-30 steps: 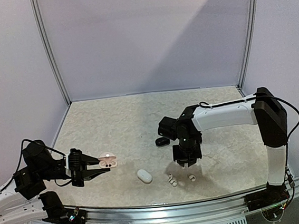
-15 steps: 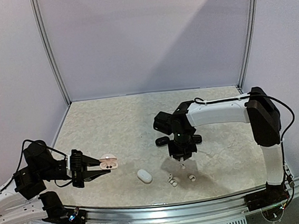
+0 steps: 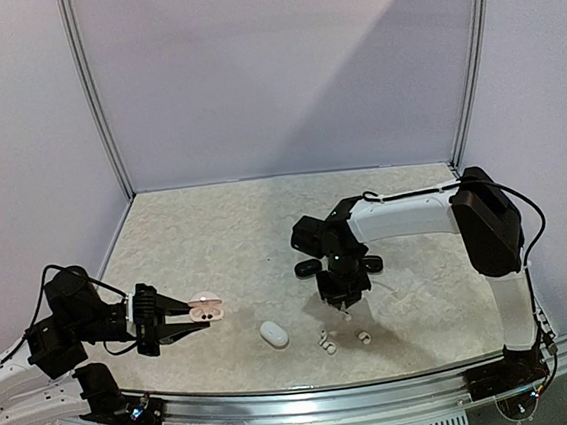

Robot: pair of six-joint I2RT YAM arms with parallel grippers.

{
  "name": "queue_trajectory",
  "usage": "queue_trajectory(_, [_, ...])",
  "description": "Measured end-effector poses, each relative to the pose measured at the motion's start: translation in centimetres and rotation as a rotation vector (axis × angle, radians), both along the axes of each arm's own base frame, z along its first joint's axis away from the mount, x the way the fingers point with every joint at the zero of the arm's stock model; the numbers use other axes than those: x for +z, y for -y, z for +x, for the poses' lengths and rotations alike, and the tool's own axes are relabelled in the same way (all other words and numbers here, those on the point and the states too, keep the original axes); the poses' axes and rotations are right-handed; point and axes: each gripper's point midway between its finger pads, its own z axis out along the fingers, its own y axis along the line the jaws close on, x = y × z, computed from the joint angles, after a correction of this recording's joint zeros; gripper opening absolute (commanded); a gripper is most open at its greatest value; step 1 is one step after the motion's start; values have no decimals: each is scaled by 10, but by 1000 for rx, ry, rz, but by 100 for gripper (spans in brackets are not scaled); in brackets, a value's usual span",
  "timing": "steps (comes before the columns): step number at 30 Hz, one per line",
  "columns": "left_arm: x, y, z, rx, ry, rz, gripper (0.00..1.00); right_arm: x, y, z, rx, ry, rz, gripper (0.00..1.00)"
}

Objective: Insert the wireless bluetooth earbuds into the charging case
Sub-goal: Pick up the right earbud from the corner of the board.

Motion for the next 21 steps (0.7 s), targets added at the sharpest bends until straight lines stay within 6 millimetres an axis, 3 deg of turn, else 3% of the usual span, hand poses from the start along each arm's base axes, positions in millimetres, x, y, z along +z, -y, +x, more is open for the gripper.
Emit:
queue_trajectory(6, [0,0,0,2,1,0,0,0,-3,-4,30,-23,17,7])
queue_trajectory(21, [-1,0,0,1,1,3,0,-1,-18,-25,111,-41,39,6])
